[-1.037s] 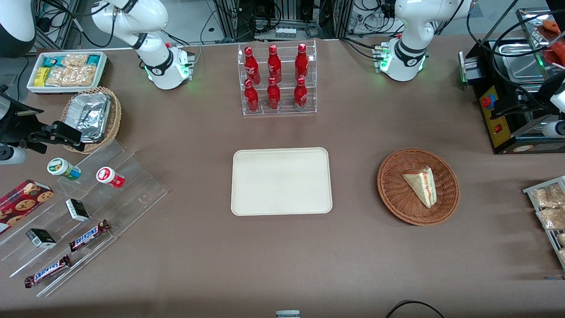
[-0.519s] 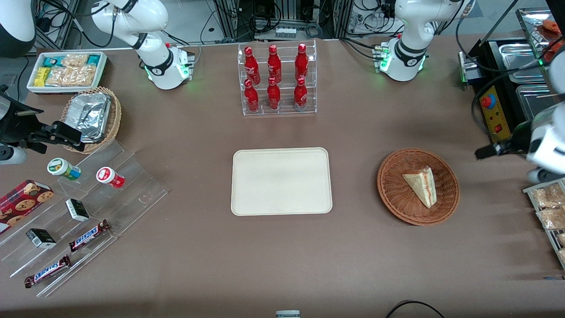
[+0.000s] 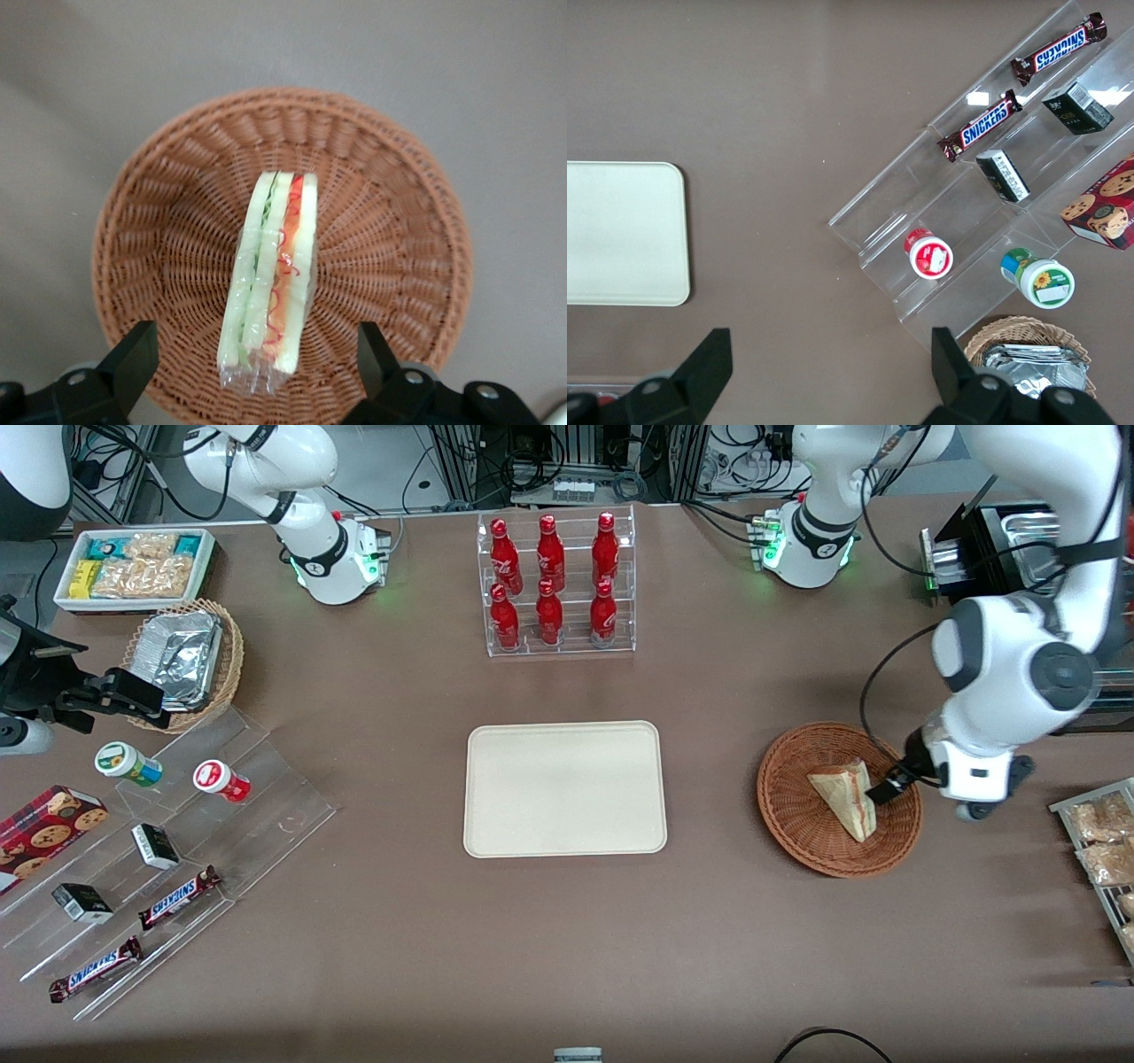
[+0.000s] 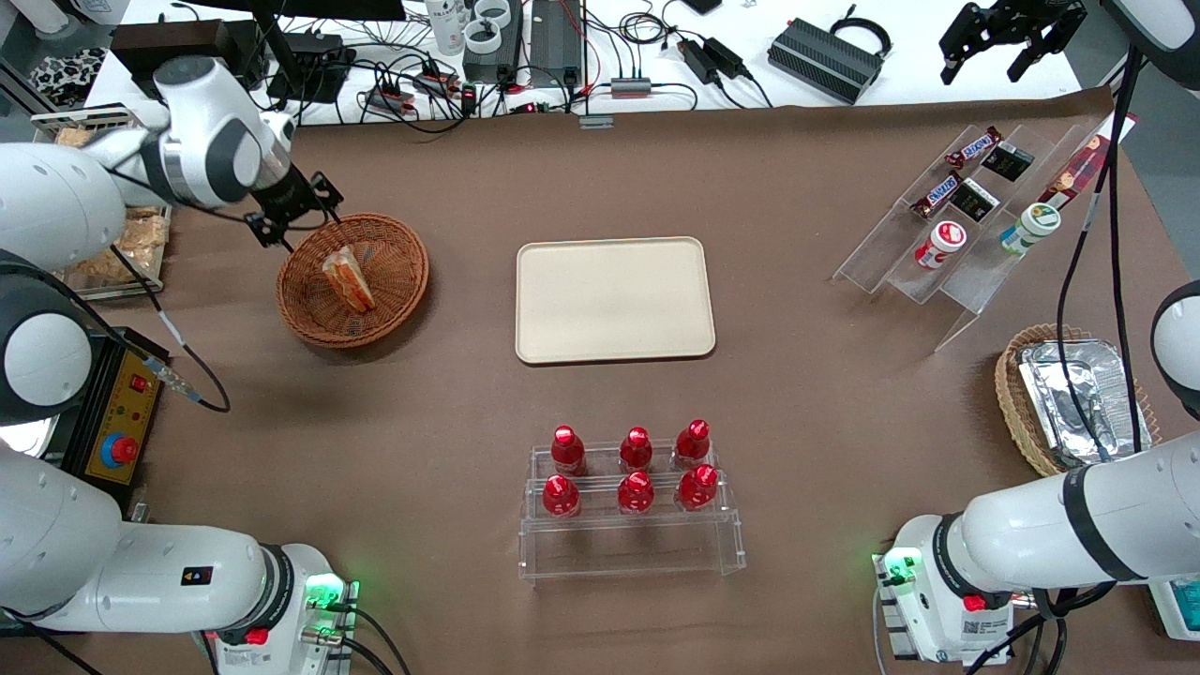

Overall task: Place sandwich from basket to tray
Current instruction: 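Close the left gripper on the sandwich and lift it from the basket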

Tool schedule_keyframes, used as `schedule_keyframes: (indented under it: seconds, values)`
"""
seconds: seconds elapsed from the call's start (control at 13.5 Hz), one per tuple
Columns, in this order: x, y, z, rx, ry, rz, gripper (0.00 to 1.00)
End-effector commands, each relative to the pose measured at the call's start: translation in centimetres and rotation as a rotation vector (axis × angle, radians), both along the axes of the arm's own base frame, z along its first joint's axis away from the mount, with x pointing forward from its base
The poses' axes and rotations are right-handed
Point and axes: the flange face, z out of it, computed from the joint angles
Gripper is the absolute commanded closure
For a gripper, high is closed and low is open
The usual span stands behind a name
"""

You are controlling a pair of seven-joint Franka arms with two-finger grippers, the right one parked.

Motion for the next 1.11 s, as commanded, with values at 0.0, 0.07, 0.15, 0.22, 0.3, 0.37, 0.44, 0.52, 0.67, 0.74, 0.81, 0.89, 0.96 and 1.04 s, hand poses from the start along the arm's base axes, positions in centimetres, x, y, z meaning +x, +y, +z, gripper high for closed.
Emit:
schedule_keyframes:
  seconds: [0.0,0.07,0.15,0.22,0.3,0.37,0.44,0.52,0.67,0.74,0.81,0.89,0.96,1.04]
  values:
    - [-3.0,-1.1,-2.2,0.003,-0.036,0.001,0.0]
    - [-3.6,-1.1,-3.1,0.003,-0.05,0.003,0.0]
    - [-3.8,-1.1,-3.8,0.003,-0.061,0.004,0.0]
    - [-3.8,-1.1,-4.7,0.004,-0.056,0.002,0.0]
    - [-3.9,-1.2,-5.7,0.006,-0.044,-0.001,0.0]
    - [-4.1,-1.3,-6.6,0.008,-0.044,-0.005,0.0]
    - [-4.1,-1.2,-6.9,0.007,-0.059,-0.005,0.08]
    - [-4.0,-1.3,-6.9,0.007,-0.062,-0.003,0.47]
    - [-3.6,-1.1,-6.4,0.005,-0.073,0.003,1.0]
    - [-3.3,-1.2,-5.7,0.005,-0.084,0.001,1.0]
    - [-3.1,-1.3,-5.2,0.005,-0.081,0.001,1.0]
    - [-2.9,-1.4,-4.3,0.004,-0.084,0.0,1.0]
    - [-2.8,-1.4,-3.4,0.005,-0.081,-0.005,1.0]
    - [-2.6,-1.5,-1.8,0.006,-0.087,-0.016,1.0]
